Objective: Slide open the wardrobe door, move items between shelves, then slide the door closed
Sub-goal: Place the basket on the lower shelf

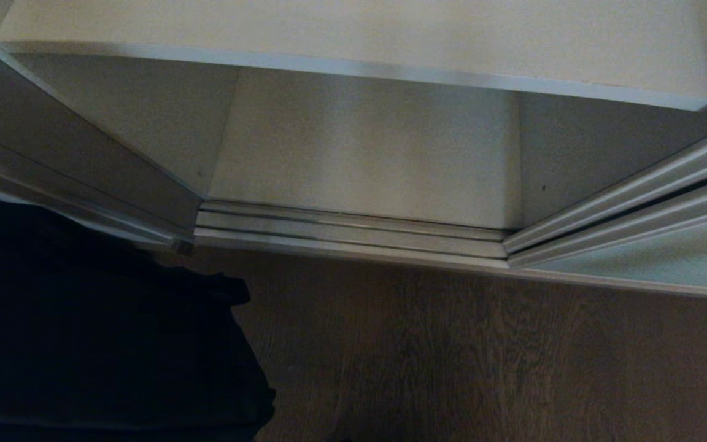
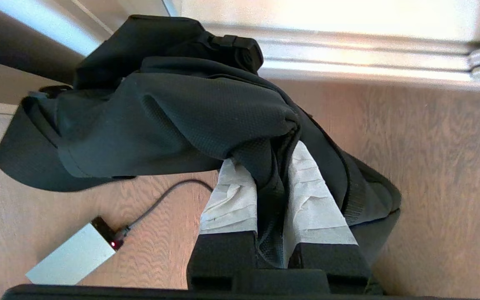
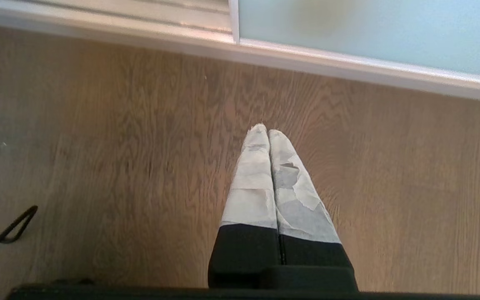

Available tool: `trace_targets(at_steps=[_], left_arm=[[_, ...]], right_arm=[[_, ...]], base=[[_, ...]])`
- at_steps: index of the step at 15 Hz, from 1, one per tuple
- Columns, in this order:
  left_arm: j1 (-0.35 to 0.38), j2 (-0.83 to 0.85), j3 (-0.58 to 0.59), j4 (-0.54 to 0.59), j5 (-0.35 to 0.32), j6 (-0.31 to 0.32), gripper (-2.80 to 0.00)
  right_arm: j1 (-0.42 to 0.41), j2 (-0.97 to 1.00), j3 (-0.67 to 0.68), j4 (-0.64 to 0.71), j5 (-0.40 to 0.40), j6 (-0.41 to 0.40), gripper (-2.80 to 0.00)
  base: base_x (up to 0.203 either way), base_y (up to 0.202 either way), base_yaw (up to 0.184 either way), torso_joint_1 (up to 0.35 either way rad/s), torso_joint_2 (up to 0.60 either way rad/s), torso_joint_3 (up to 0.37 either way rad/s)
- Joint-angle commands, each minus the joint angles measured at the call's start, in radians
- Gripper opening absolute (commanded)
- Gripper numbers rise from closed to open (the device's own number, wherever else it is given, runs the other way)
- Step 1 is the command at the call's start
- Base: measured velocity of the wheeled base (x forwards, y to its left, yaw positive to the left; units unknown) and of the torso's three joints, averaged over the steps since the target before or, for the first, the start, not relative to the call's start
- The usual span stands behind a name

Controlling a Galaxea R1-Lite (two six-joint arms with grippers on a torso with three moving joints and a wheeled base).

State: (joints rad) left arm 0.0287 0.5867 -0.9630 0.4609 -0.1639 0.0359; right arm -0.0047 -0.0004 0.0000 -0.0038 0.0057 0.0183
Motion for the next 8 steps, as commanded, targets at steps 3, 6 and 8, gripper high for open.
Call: trace_targets(at_steps=[3,6,8], left_arm=[[0.000,0.021,0.007,0.007,-0.036,0.001,-2.80],[0.000,0.042,0.017,0.009,-0.084,0.001,-2.80],[0.000,0.078,0.045,0.007,-0.091,-0.009,-2.80]], right_arm=[[0.000,-0.001,0.001,-0.001,0.000,0.000,-2.80],[0.000,-0.001,0.001,-0.001,0.000,0.000,-2.80],[0.000,-0.001,0.002,-0.001,0.000,0.000,-2.80]], base=[[0.000,0.000,0.000,0.006,0.00,-0.124],[0.000,0.000,0.000,-0.001,0.00,-0.015],[0.000,0.000,0.000,0.000,0.00,0.000]])
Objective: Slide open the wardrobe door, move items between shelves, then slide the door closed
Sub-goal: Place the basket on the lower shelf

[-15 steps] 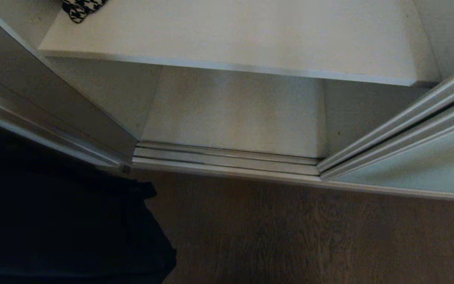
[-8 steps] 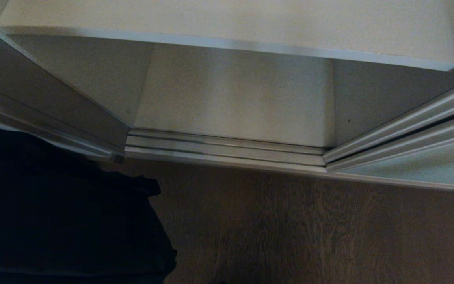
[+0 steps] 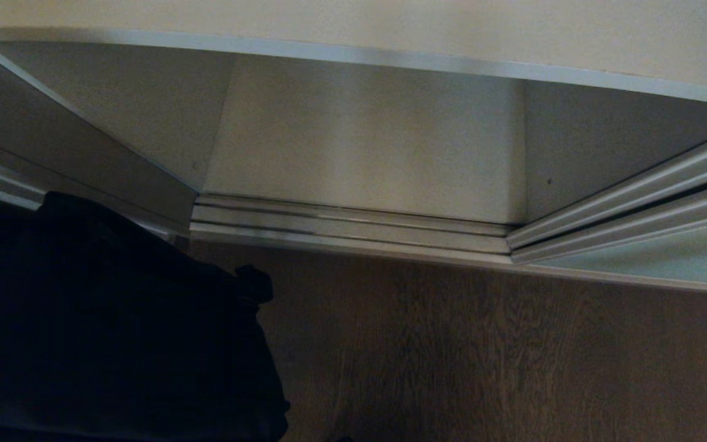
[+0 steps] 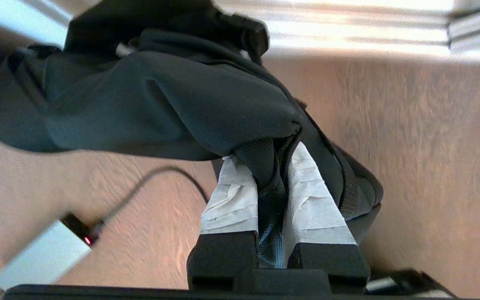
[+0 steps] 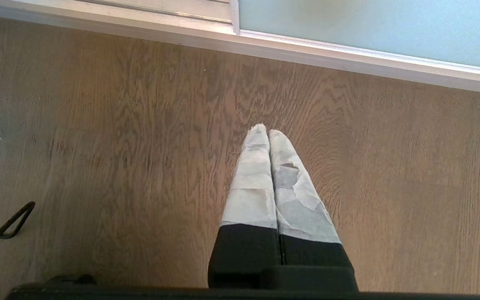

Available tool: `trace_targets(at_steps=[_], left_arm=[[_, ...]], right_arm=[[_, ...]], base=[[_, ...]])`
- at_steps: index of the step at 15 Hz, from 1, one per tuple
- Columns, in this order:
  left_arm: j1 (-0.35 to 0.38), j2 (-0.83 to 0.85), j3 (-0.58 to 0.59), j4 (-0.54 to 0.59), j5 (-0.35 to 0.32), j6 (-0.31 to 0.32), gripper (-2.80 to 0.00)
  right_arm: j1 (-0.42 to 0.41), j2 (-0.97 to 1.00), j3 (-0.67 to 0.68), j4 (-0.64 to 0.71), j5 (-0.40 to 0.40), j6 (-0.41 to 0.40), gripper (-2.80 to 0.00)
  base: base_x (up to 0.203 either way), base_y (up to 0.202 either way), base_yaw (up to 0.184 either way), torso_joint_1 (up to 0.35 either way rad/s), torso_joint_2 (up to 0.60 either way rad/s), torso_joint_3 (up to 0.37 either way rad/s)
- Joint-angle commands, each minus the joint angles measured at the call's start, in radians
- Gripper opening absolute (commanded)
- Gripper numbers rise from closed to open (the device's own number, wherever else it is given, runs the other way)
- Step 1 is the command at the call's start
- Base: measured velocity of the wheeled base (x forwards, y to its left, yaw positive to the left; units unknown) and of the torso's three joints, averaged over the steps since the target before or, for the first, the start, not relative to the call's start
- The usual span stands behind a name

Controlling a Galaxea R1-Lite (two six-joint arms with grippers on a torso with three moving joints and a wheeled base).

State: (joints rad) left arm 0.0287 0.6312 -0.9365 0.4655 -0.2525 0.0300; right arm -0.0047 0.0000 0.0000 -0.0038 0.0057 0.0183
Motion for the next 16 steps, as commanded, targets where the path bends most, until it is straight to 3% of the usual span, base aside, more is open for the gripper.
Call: trace_targets(at_steps=[1,3,9,14,16], left_arm=[[0.000,0.053,0.030,-0.002,-0.003,-0.007,-2.80],[-0.001,0.099,0.041,-0.007,-0.020,-0.015,-2.80],[-0.003,0.276,0.039,-0.042,-0.181,-0.044,-2.80],[-0.004,0.433,-0.001,-0.106,-0.257,-0.325,-2.80],[-0.008,0.499,-0.076,-0.110,-0.286,-0.433,-2.80]], right_arm=[[0.000,-0.002,0.002,-0.001,0.000,0.000,-2.80],[0.000,-0.002,0.001,-0.001,0.000,0.000,-2.80],[0.000,-0.002,0.000,-0.001,0.000,0.000,-2.80],[0.000,-0.002,0.002,-0.001,0.000,0.000,-2.80],[0.000,-0.002,0.000,-0.001,0.000,0.000,-2.80]], base=[[0.000,0.000,0.000,0.000,0.00,0.000],[0.000,0.000,0.000,0.000,0.00,0.000],[0.000,0.000,0.000,0.000,0.00,0.000],[0.000,0.000,0.000,0.000,0.00,0.000],[0.000,0.000,0.000,0.000,0.00,0.000]])
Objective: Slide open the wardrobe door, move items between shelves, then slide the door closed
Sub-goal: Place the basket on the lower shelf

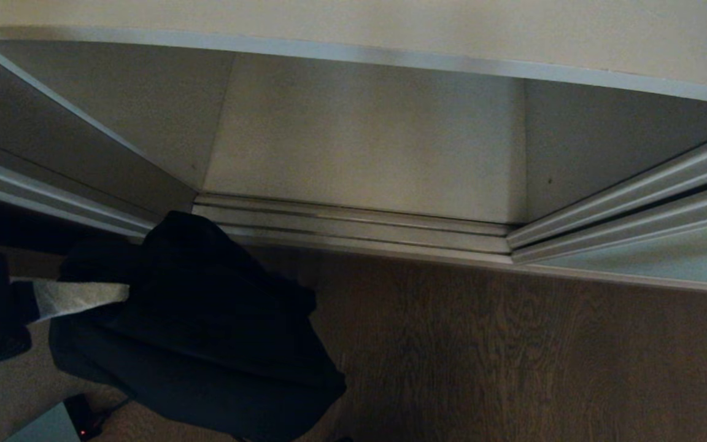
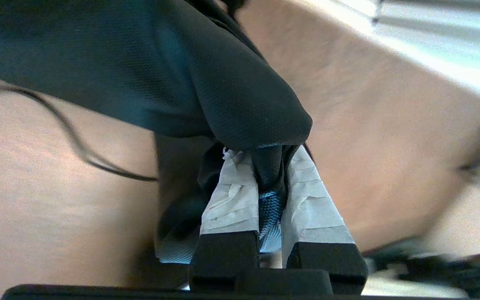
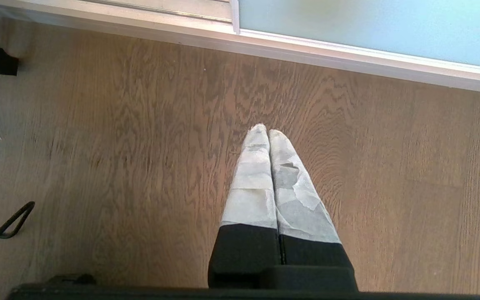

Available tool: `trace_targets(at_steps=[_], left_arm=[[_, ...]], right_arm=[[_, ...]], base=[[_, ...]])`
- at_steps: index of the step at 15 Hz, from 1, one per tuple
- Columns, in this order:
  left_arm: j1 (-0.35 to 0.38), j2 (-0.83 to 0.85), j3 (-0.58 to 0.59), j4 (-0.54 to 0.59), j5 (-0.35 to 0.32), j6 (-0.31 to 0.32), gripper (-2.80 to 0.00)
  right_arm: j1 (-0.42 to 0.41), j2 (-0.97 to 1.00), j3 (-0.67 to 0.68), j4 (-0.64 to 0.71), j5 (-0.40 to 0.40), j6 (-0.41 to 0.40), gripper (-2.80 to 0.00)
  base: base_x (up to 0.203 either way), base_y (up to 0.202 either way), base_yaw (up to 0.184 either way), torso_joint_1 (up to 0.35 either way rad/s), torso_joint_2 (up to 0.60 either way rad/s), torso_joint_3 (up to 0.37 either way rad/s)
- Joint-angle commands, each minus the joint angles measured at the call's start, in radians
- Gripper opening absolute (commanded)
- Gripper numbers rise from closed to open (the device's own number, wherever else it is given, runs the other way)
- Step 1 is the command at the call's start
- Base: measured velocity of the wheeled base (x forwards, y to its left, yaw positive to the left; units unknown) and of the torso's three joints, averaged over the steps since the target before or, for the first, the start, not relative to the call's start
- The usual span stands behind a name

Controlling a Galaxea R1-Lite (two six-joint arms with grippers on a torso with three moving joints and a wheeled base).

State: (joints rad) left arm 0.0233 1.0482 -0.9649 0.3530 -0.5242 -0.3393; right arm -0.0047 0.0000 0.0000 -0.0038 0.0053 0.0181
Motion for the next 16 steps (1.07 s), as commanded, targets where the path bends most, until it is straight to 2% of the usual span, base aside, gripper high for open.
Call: trace_targets(at_steps=[1,3,4,9,12,16], left_arm=[[-0.006,0.111,-0.080,0.002,-0.032,-0.111,-2.80],[-0.009,0.162,-0.149,0.002,-0.096,-0.245,-2.80],[-0.009,0.188,-0.173,0.002,-0.119,-0.280,-2.80],[-0.039,0.338,-0.279,0.002,-0.135,-0.381,-2.80],[-0.066,0.441,-0.399,0.001,-0.135,-0.443,-2.80],[-0.119,0.595,-0.584,-0.001,-0.131,-0.575,-2.80]], right_arm=[[0.000,-0.002,0.001,-0.001,0.001,0.000,-2.80],[0.000,-0.002,0.000,-0.001,0.001,0.000,-2.80],[0.000,-0.002,0.002,-0.001,0.001,0.000,-2.80],[0.000,-0.002,0.002,-0.001,0.001,0.000,-2.80],[0.000,-0.002,0.002,-0.001,0.001,0.000,-2.80],[0.000,-0.002,0.000,-0.001,0.001,0.000,-2.80]], base=[[0.000,0.000,0.000,0.000,0.00,0.000],[0.000,0.000,0.000,0.000,0.00,0.000],[0.000,0.000,0.000,0.000,0.00,0.000],[0.000,0.000,0.000,0.000,0.00,0.000],[0.000,0.000,0.000,0.000,0.00,0.000],[0.000,0.000,0.000,0.000,0.00,0.000]])
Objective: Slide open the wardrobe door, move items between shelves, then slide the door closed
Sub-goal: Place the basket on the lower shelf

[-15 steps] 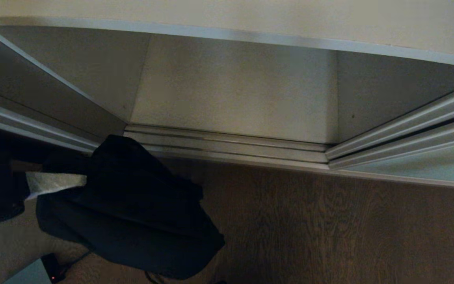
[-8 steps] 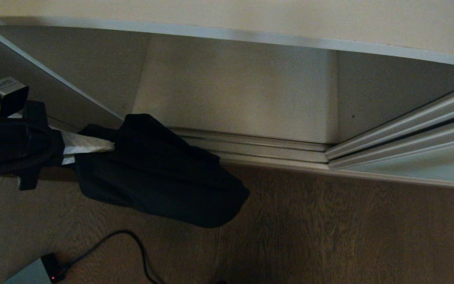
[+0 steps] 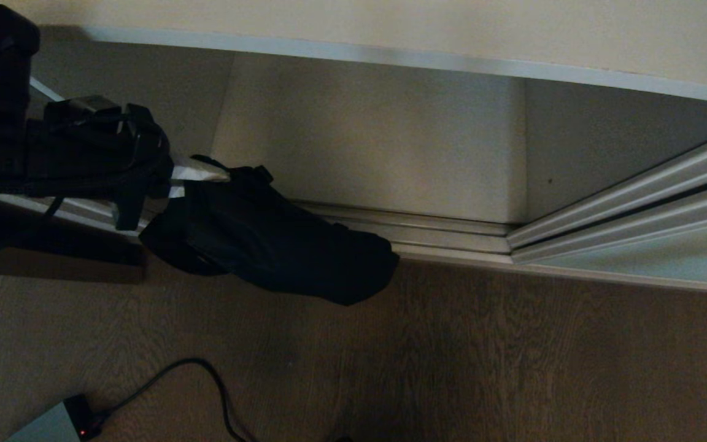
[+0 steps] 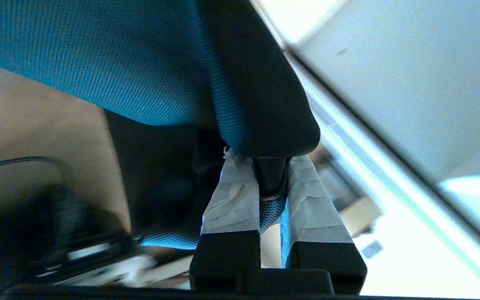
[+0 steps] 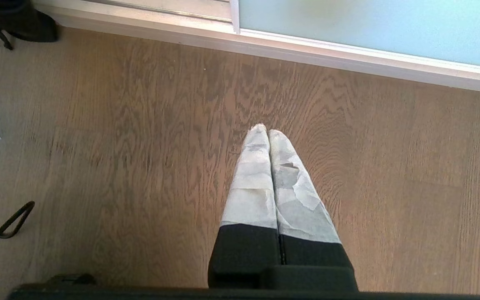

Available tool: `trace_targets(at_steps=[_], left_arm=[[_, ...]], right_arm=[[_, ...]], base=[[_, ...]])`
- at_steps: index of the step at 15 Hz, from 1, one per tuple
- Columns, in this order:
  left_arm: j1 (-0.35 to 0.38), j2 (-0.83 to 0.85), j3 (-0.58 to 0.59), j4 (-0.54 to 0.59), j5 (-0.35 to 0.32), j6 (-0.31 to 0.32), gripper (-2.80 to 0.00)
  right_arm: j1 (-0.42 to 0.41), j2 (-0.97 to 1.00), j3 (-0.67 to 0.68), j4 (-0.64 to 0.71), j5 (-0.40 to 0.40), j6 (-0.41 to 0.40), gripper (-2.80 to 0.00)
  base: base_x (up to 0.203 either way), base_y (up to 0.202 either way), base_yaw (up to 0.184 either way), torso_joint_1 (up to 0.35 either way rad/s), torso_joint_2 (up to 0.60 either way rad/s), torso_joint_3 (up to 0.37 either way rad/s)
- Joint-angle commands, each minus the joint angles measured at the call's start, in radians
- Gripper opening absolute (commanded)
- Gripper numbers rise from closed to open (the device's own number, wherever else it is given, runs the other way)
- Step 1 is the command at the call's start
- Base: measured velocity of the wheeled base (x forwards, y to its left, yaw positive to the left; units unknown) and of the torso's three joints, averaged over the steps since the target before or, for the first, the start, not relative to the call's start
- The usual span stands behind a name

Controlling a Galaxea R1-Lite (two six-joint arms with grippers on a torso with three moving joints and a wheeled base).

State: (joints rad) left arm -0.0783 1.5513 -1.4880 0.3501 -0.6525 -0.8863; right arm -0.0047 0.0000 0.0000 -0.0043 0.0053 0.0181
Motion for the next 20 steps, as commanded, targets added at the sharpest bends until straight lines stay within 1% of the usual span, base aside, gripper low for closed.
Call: trace_targets(at_steps=[1,3,5,7,9,11,14,17,20], left_arm=[[-0.023,0.131,-0.099,0.000,-0.001,-0.041,-2.80],[-0.034,0.194,-0.171,0.000,0.004,-0.078,-2.80],[-0.051,0.219,-0.188,0.001,0.010,-0.119,-2.80],[-0.058,0.225,-0.189,-0.002,0.010,-0.123,-2.80],[-0.062,0.260,-0.222,-0.012,0.011,-0.122,-2.80],[-0.066,0.255,-0.228,-0.010,0.022,-0.121,-2.80],[-0.078,0.146,-0.184,-0.012,0.029,-0.121,-2.80],[-0.079,0.091,-0.115,-0.003,0.031,-0.119,-2.80],[-0.080,0.007,0.060,-0.003,0.031,-0.118,-2.80]], right_arm=[[0.000,-0.002,0.000,0.000,0.001,0.000,-2.80],[0.000,-0.002,0.001,0.000,0.001,0.000,-2.80],[0.000,-0.002,0.001,0.000,0.001,0.000,-2.80],[0.000,-0.002,0.001,0.000,0.001,0.000,-2.80],[0.000,-0.002,0.002,0.000,0.001,0.000,-2.80],[0.000,-0.002,0.000,0.000,0.001,0.000,-2.80],[0.000,-0.002,0.000,0.000,0.001,0.000,-2.80],[0.000,-0.002,0.000,0.000,0.001,0.000,-2.80],[0.000,-0.002,0.001,0.000,0.001,0.000,-2.80]], base=[[0.000,0.000,0.000,0.000,0.00,0.000],[0.000,0.000,0.000,0.000,0.00,0.000],[0.000,0.000,0.000,0.000,0.00,0.000],[0.000,0.000,0.000,0.000,0.00,0.000],[0.000,0.000,0.000,0.000,0.00,0.000],[0.000,0.000,0.000,0.000,0.00,0.000],[0.000,0.000,0.000,0.000,0.00,0.000],[0.000,0.000,0.000,0.000,0.00,0.000],[0.000,0.000,0.000,0.000,0.00,0.000]])
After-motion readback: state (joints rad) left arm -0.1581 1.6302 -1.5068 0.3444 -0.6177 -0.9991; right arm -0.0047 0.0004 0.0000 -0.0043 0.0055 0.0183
